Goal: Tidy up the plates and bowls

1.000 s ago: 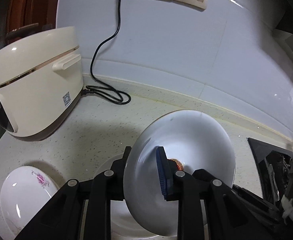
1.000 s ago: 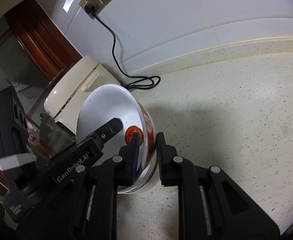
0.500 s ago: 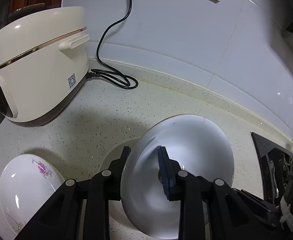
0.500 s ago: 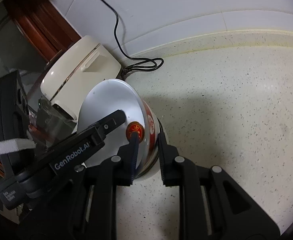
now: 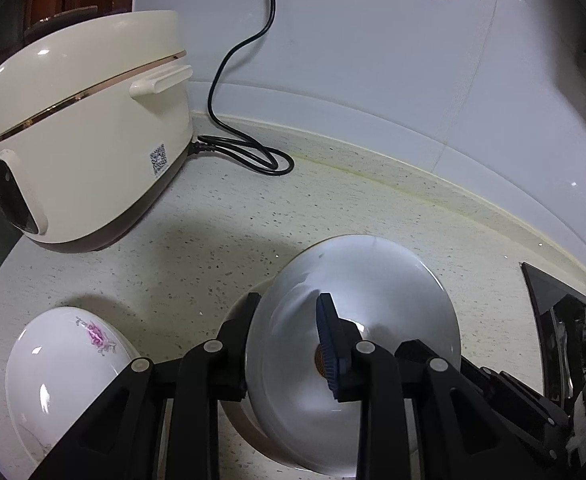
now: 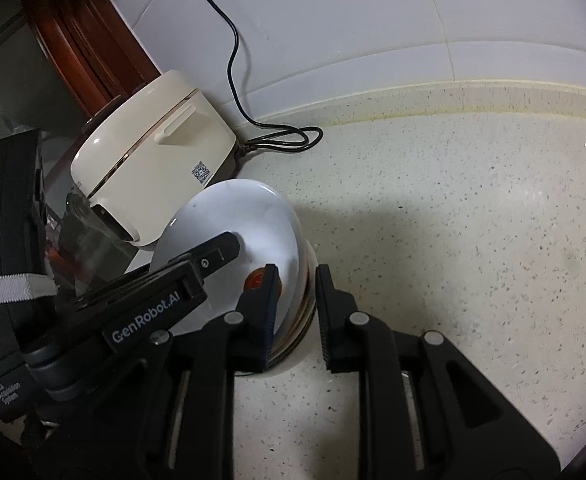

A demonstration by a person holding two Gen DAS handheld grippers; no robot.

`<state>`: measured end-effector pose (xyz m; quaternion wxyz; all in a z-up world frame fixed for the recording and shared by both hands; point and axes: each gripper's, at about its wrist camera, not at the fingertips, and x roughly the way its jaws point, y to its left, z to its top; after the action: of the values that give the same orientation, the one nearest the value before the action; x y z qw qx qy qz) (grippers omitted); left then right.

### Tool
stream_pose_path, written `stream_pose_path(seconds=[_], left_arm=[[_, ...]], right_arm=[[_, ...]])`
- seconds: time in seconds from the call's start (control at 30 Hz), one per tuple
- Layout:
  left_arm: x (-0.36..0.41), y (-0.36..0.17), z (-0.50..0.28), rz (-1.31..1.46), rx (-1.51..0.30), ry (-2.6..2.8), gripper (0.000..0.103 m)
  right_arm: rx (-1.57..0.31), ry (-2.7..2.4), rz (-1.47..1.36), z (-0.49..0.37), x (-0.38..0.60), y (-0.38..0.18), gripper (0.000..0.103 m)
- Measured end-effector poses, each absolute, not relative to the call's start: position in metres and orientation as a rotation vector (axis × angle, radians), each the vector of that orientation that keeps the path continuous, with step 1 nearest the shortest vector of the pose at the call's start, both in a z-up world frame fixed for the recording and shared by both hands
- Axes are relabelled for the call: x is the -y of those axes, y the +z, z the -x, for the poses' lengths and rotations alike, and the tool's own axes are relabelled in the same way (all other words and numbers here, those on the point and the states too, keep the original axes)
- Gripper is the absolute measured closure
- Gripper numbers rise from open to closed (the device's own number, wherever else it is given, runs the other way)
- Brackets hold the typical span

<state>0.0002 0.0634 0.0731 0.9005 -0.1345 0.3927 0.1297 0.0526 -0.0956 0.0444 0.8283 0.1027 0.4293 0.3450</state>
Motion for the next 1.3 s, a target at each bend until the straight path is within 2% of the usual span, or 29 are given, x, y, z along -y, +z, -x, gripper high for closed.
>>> stream_pose_path(seconds=[0.27, 0.37, 0.4, 0.53, 0.8, 0.87, 0.93, 1.03, 1.17, 1.3], left_arm=[[-0.066, 0.072, 0.0, 0.268, -0.808, 0.299, 0.073], [-0.065, 0.073, 0.0, 0.257, -0.813, 0.313, 0.072], [-0.065, 0.074, 0.001, 0.263, -0.81, 0.311, 0.071], [-0.065, 0.08, 0.004, 0.281, -0.771, 0.286, 0.041], [-0.069, 0.085, 0.006, 0.279, -0.732, 0.32, 0.036], [-0.074, 0.088, 0.009, 0.296, -0.702, 0.346, 0.031], [-0.082, 0.088, 0.01, 0.318, -0.679, 0.382, 0.018], [-0.098, 0.079, 0.005, 0.406, -0.701, 0.374, 0.018], [-0.109, 0.06, -0.009, 0.479, -0.785, 0.338, 0.016], [-0.111, 0.054, -0.013, 0.523, -0.793, 0.28, 0.016]], right_arm=[[-0.924, 0.702, -0.234, -0.057, 0.096, 0.038, 0.06], [-0.927, 0.693, -0.238, -0.058, 0.095, 0.035, 0.058], [-0.93, 0.69, -0.234, -0.059, 0.095, 0.034, 0.058], [-0.939, 0.705, -0.192, -0.056, 0.087, 0.032, 0.05], [-0.921, 0.718, -0.157, -0.049, 0.08, 0.037, 0.044], [-0.944, 0.724, -0.192, -0.053, 0.084, 0.034, 0.039], [-0.971, 0.74, -0.251, -0.057, 0.088, 0.031, 0.031], [-1.026, 0.78, -0.345, -0.063, 0.093, 0.021, 0.024], [-1.083, 0.823, -0.407, -0.065, 0.093, 0.008, 0.022], [-1.117, 0.863, -0.474, -0.068, 0.093, -0.001, 0.021]])
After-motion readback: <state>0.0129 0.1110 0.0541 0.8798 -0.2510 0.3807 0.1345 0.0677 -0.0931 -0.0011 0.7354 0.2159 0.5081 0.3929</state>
